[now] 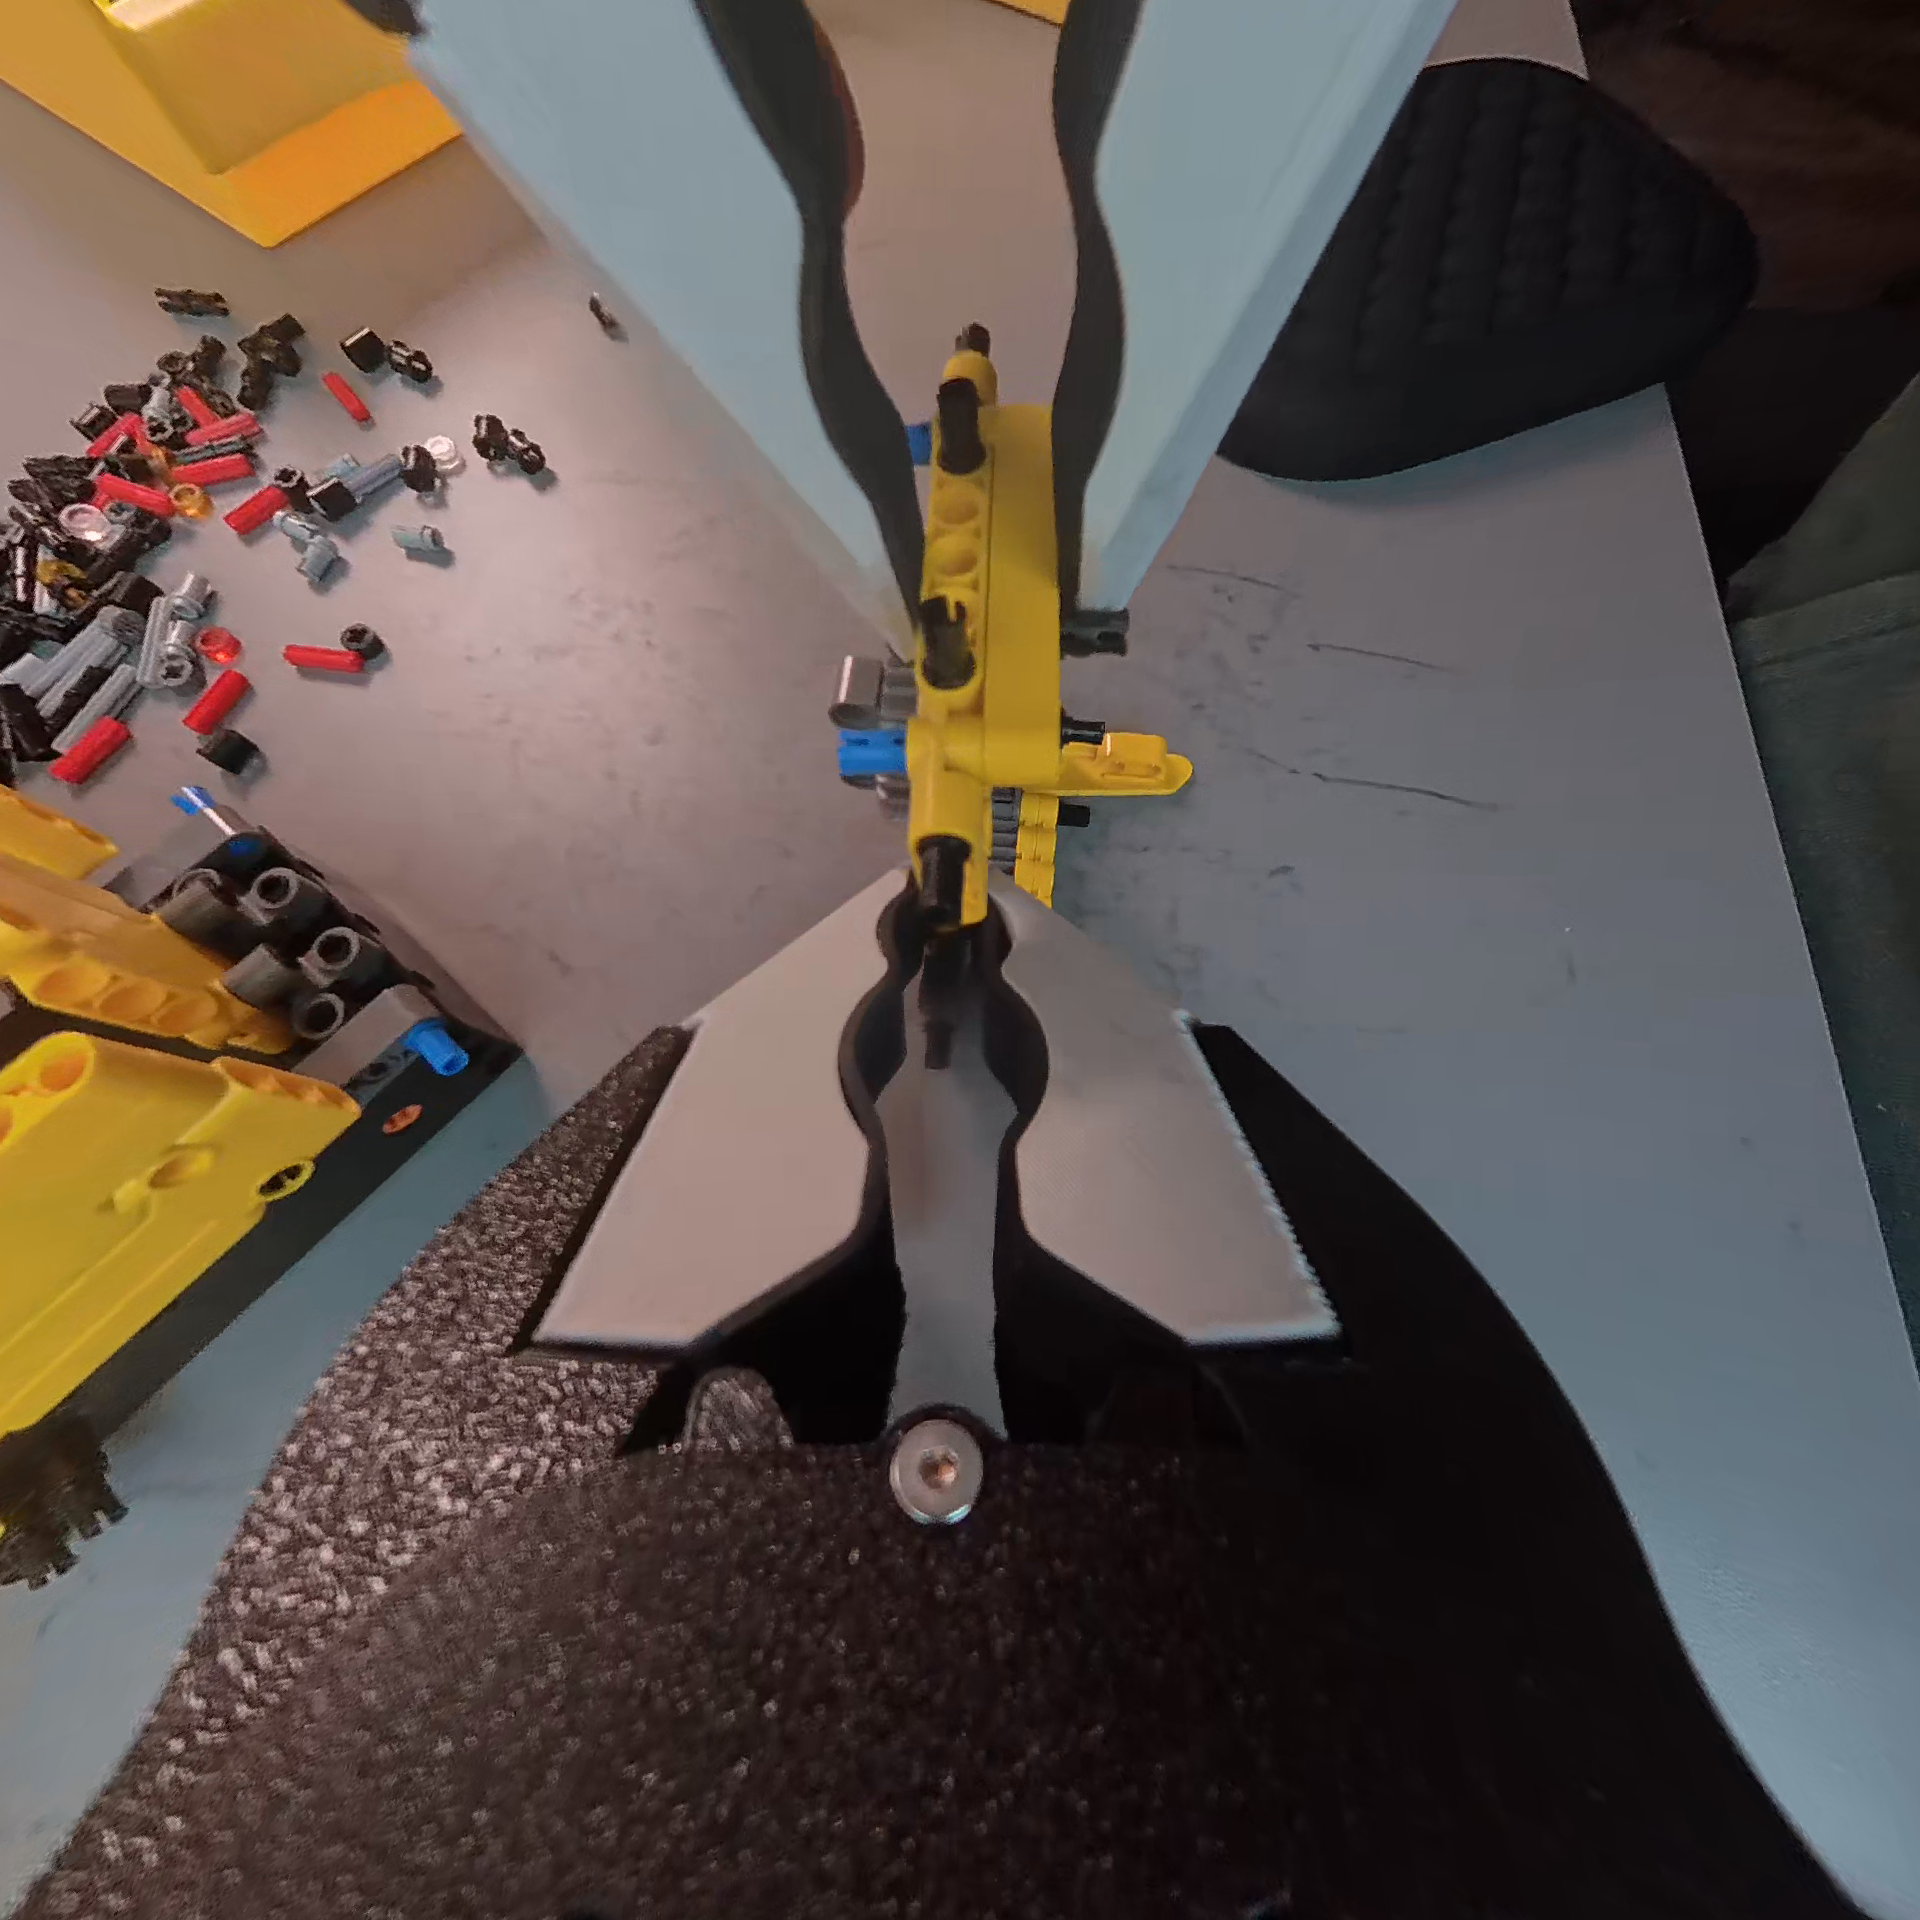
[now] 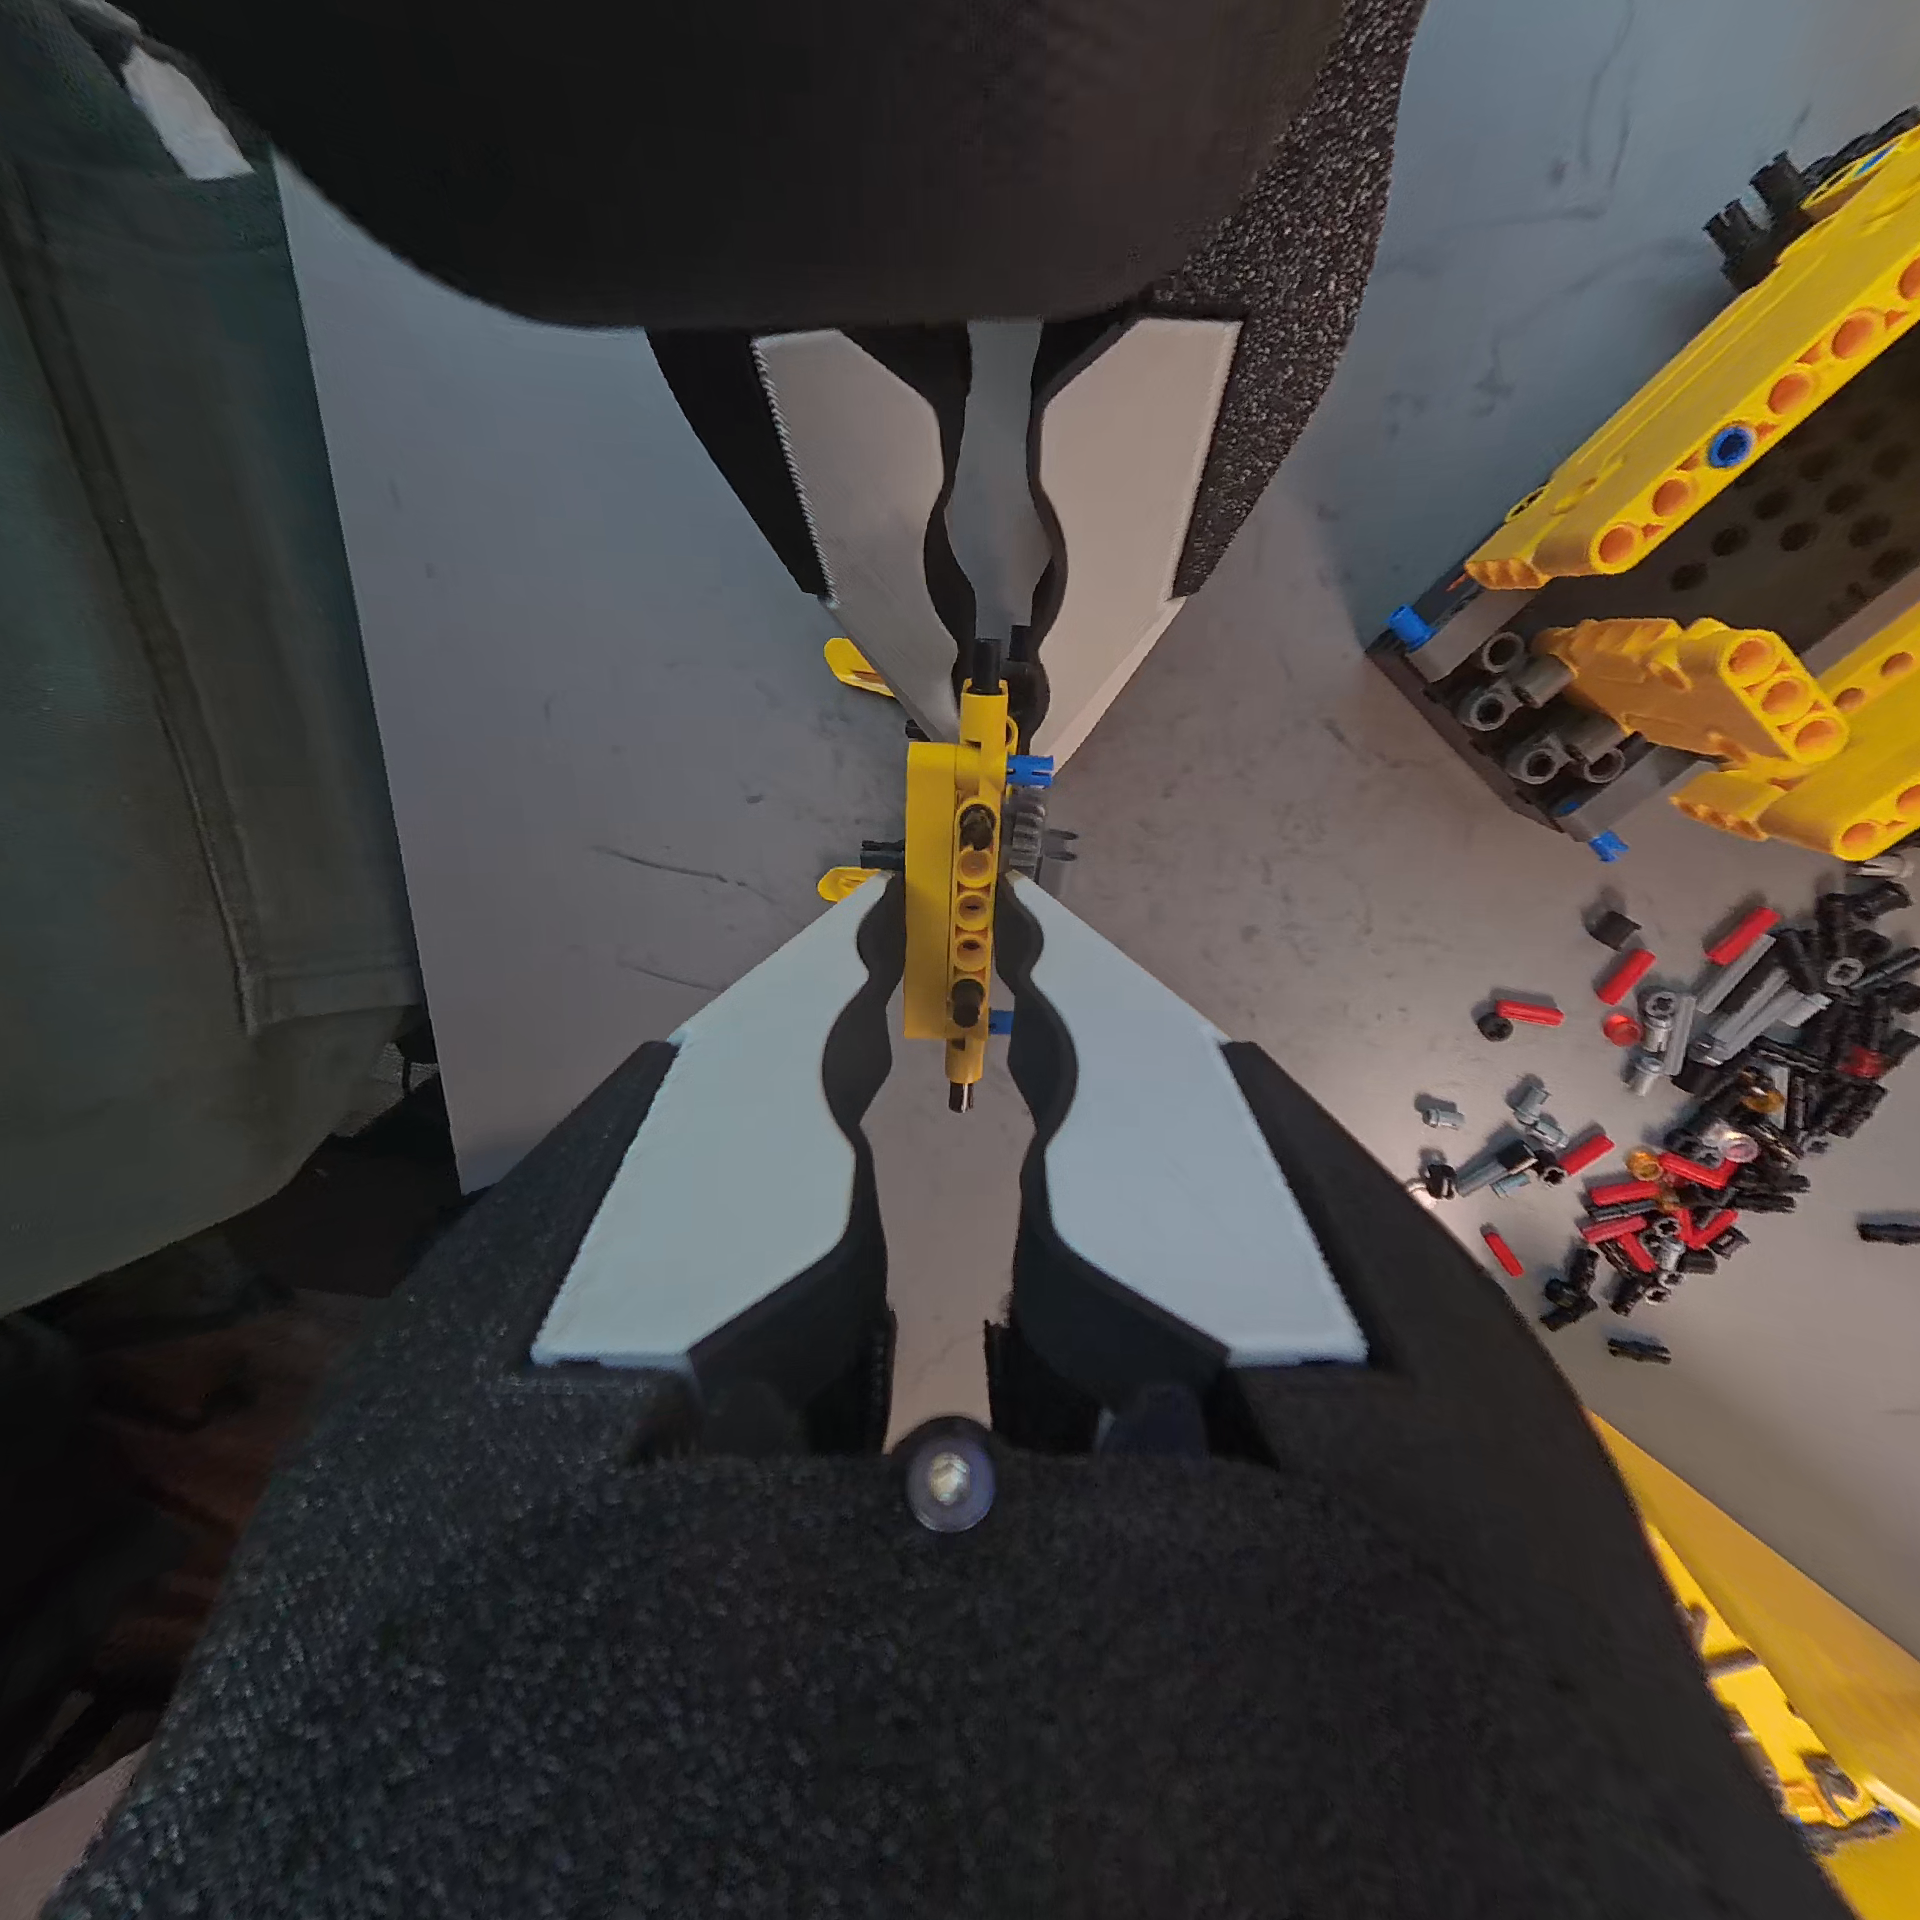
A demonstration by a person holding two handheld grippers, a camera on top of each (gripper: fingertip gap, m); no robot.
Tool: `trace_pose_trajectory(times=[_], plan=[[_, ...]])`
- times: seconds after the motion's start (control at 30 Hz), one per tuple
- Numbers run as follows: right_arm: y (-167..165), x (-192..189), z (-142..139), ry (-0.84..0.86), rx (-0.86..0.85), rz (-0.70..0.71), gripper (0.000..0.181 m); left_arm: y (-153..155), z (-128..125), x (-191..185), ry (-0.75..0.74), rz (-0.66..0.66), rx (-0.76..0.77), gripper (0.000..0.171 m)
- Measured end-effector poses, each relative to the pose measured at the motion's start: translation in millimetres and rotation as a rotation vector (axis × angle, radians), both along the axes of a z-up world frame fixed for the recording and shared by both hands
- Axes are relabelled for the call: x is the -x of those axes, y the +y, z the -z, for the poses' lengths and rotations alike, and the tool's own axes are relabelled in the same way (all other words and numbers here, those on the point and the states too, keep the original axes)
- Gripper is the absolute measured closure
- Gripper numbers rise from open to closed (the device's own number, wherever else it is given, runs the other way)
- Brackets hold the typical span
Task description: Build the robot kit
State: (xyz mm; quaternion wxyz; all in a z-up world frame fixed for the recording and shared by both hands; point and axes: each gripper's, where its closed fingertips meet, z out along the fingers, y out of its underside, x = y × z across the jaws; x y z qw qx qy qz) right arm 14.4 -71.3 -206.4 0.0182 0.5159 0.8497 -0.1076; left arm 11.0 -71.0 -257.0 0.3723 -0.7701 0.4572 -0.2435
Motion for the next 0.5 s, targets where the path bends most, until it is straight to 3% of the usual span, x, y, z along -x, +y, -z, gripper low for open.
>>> trace_pose_trajectory(times=[0.33,0.5], plan=[[-1.2,0.3,0.9,0.045,-0.076,-0.021,0.166,0.3,-0.7,-0.8,0.007,-0.015,-0.022,0.164],[-2.8,-0.3,1.1,0.054,-0.063,-0.018,0.166,-0.1,-10.3,-3.9,-0.071,-0.021,-0.004,0.163]])
